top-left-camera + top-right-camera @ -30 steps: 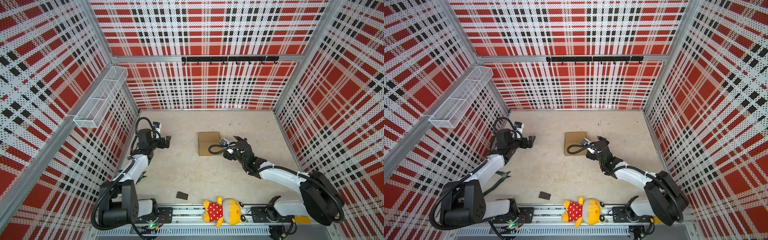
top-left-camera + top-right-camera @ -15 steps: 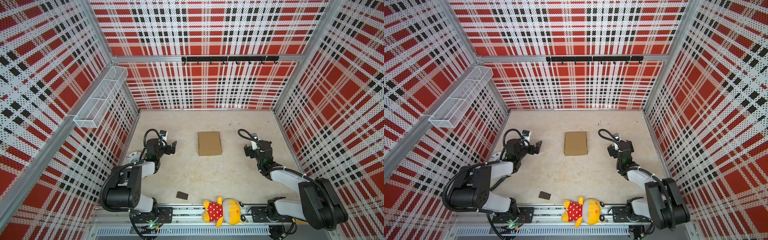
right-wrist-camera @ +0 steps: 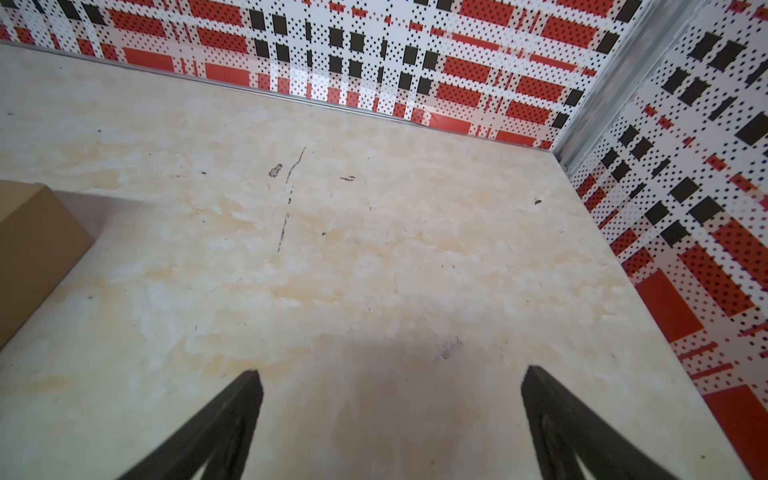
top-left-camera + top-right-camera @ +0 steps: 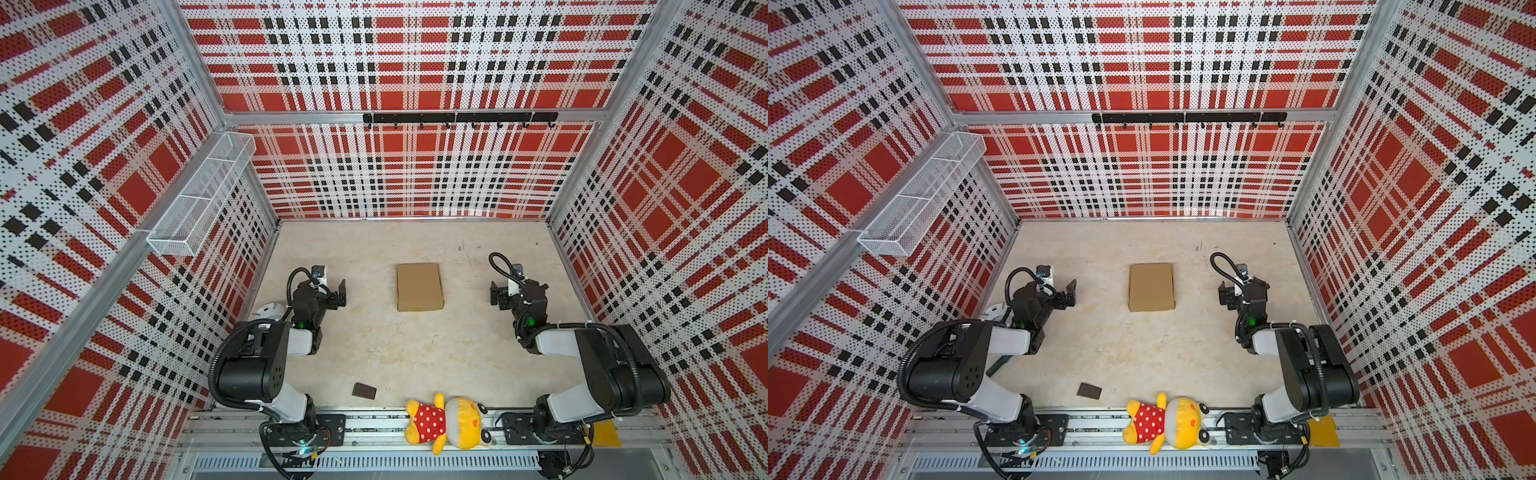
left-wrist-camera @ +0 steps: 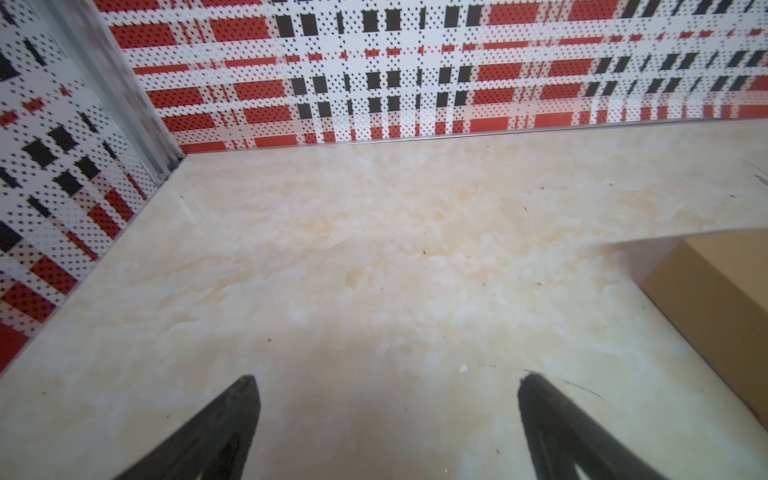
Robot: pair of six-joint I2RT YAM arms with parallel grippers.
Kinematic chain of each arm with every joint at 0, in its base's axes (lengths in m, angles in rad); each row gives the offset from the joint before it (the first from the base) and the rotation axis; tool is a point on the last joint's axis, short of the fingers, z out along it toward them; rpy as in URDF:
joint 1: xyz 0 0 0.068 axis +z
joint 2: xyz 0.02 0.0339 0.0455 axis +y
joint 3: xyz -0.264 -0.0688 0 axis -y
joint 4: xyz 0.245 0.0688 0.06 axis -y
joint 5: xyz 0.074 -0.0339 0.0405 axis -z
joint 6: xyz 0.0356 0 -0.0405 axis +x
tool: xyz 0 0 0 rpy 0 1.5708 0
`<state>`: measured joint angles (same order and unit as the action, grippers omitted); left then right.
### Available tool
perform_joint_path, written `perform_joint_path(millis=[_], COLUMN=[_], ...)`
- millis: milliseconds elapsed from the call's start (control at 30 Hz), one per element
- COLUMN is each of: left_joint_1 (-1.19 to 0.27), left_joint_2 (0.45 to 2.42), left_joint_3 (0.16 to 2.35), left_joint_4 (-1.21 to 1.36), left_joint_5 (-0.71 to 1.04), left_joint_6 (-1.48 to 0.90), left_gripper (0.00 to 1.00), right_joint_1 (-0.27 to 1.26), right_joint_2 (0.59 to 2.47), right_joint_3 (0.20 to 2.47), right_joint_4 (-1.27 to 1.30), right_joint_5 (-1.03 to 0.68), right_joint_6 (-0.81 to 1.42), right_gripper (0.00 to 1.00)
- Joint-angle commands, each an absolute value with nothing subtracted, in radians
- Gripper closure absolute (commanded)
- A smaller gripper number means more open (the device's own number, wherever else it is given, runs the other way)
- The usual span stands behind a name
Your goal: Fold the paper box
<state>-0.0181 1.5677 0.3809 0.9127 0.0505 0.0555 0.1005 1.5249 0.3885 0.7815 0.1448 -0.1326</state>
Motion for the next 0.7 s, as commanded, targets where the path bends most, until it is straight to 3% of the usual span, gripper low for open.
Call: perform_joint_path(millis=[0,667], left_joint_1=[-0.030,-0.104], left_joint_2=[1.568,1.572], left_joint_3=[0.397,0.384], left_joint_4=[0.928,0.962], left_joint_5=[-0.004,-0.169], left_joint_6=[0.037,0.076], left_gripper=[0.01,0.01], right_joint_1=[0.057,0.028], right_joint_2=[1.584,1.587], right_joint_3=[0.393,0.362], right_joint_4=[0.934,0.995], right_joint_5=[0.105,0.099], right_joint_6=[-0.077,-0.046], right_gripper=[0.00,0.00])
